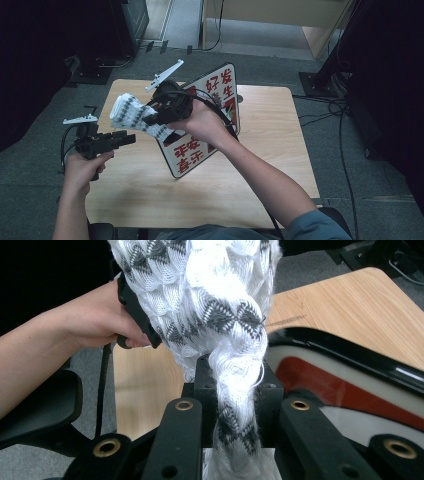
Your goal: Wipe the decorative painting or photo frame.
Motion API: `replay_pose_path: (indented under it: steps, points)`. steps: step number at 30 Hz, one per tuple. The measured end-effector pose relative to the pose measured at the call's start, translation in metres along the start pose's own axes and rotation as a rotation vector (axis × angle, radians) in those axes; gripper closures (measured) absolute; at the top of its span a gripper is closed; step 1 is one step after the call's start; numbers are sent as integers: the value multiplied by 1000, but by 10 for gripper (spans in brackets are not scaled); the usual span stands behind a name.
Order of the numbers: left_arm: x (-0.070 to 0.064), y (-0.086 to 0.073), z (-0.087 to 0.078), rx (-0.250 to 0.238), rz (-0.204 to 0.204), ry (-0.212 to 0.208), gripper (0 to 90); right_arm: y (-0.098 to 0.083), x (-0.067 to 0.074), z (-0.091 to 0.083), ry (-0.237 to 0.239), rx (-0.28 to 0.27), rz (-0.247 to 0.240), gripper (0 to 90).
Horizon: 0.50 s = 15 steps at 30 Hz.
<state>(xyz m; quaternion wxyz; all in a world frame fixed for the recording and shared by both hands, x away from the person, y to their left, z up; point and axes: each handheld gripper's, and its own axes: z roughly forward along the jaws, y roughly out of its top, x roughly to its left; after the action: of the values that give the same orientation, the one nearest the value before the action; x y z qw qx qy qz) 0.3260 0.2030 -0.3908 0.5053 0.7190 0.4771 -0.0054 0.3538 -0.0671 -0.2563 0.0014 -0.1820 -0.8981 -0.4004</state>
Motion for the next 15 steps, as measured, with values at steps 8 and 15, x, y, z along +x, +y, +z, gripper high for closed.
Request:
replay_pose_path:
  steps: [8,15]
  points:
    - [0,0,1,0,6,-6,391,-9,-7,-1,6,3,41,794]
    - [0,0,1,1,7,-8,390,-15,-9,1,15,13,59,794]
